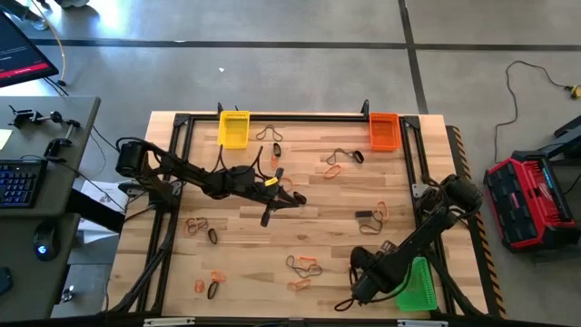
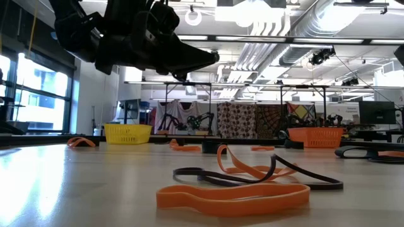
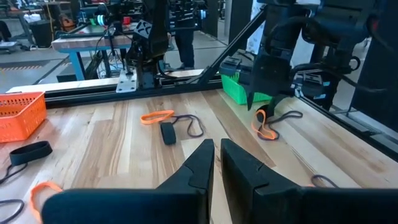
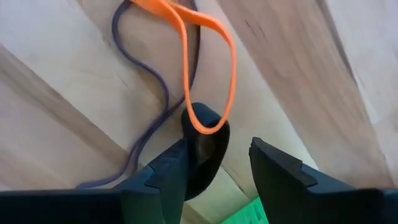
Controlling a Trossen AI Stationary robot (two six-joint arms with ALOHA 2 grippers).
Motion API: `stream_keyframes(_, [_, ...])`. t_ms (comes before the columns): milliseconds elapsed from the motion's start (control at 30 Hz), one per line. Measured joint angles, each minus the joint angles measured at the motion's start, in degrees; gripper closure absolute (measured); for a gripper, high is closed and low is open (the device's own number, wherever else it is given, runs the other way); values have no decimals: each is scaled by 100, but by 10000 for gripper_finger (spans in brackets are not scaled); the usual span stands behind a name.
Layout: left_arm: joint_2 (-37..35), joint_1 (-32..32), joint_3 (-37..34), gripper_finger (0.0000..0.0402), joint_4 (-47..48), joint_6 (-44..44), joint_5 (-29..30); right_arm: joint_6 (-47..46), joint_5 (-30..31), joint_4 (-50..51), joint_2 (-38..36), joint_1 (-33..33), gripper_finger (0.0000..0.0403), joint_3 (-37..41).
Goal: Sort rubber bands into baskets
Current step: Put the black rubber band into the orange bin
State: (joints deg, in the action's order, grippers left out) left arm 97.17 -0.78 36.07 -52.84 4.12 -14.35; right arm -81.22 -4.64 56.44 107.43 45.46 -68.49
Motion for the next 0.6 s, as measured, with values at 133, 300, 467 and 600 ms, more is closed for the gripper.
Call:
stream_keyframes(133, [0,0,-2,383,10,0,0,133,-9,-41,86,-10,263,0])
stream_keyframes(300, [0,0,-2,383,17,0,0,369,-59,-38,97,-12,322,0])
stream_keyframes(467, [0,0,-2,383,17,0,5,577,-108,3,97,-12,395,0])
stream_keyframes(600, [0,0,-2,383,20,-2,96,742,-368,-10,93,-21,385,0])
